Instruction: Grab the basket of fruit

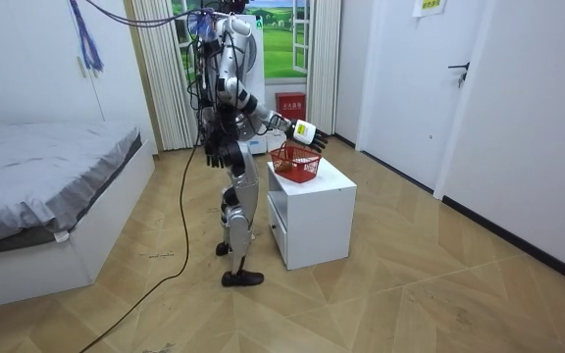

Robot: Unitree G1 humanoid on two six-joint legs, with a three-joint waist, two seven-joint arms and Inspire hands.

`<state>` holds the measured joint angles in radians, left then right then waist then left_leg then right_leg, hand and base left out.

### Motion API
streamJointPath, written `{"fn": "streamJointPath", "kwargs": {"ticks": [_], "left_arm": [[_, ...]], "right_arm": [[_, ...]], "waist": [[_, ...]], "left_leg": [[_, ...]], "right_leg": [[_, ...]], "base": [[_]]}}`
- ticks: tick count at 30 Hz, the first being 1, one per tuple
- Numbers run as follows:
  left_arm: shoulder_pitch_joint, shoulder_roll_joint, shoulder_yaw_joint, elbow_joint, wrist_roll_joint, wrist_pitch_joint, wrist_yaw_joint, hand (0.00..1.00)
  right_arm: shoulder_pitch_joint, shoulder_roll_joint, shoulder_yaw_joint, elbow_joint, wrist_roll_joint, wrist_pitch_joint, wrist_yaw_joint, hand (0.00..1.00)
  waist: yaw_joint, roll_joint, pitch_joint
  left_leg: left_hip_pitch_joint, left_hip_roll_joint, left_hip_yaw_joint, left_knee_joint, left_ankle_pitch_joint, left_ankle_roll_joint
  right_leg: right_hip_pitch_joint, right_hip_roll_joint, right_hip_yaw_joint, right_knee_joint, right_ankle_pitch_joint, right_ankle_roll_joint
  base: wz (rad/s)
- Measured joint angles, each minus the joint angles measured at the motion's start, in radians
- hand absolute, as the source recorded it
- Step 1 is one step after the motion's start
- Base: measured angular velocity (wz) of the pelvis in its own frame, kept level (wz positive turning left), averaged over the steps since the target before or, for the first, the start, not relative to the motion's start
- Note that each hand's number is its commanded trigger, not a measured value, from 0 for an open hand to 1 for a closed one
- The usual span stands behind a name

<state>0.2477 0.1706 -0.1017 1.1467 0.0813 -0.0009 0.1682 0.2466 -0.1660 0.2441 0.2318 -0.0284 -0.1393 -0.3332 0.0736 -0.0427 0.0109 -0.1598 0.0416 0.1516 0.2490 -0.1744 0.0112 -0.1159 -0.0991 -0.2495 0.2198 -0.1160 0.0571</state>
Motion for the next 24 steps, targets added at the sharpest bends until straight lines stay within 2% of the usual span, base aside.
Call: {"fn": "streamJointPath", "kwargs": {"ticks": [5, 9, 11, 17, 21, 24], "left_arm": [[0.023, 0.000, 0.003, -0.026, 0.000, -0.006, 0.016, 0.00], [0.023, 0.001, 0.005, -0.028, 0.000, -0.019, 0.017, 0.00], [0.021, 0.002, 0.022, -0.029, 0.000, -0.022, 0.017, 0.00], [-0.001, 0.001, 0.056, -0.030, 0.000, -0.027, 0.017, 0.00], [-0.001, -0.001, 0.091, -0.055, 0.001, -0.030, 0.017, 0.00], [-0.002, -0.002, 0.107, -0.068, 0.036, -0.028, 0.015, 0.00]], "right_arm": [[0.033, 0.001, -0.009, 0.004, -0.026, -0.034, -0.075, 0.00], [0.068, -0.001, -0.052, 0.040, -0.108, -0.073, -0.114, 0.00], [0.086, -0.003, -0.072, 0.071, -0.122, -0.086, -0.123, 0.00], [0.090, -0.009, -0.130, 0.307, -0.128, -0.091, -0.121, 0.00], [0.091, -0.010, -0.149, 0.481, -0.085, -0.073, -0.079, 0.00], [0.077, -0.010, -0.151, 0.600, -0.059, -0.057, -0.025, 0.00]], "waist": [[-0.027, -0.001, -0.0014], [-0.052, 0.003, -0.0022], [-0.063, 0.003, -0.0054], [-0.073, 0.020, -0.0074], [-0.069, 0.031, -0.0109], [-0.068, 0.034, -0.0092]], "left_leg": [[0.041, -0.001, 0.015, -0.018, 0.000, 0.000], [0.068, -0.001, 0.031, -0.031, 0.000, 0.000], [0.075, -0.002, 0.037, -0.036, 0.000, 0.000], [0.123, -0.002, 0.052, -0.057, 0.000, 0.000], [0.144, -0.002, 0.056, -0.070, 0.000, 0.000], [0.156, -0.003, 0.057, -0.076, 0.000, 0.000]], "right_leg": [[0.025, -0.002, -0.001, -0.002, -0.001, 0.001], [0.043, -0.003, -0.002, -0.008, -0.001, 0.001], [0.053, -0.003, 0.000, -0.023, -0.001, 0.001], [0.092, -0.003, 0.013, -0.037, -0.001, 0.001], [0.112, -0.002, 0.014, -0.052, -0.001, 0.001], [0.123, -0.001, 0.014, -0.054, -0.003, 0.002]], "base": [[-0.09], [-0.09], [-0.09], [-0.08], [-0.01], [0.00]]}}
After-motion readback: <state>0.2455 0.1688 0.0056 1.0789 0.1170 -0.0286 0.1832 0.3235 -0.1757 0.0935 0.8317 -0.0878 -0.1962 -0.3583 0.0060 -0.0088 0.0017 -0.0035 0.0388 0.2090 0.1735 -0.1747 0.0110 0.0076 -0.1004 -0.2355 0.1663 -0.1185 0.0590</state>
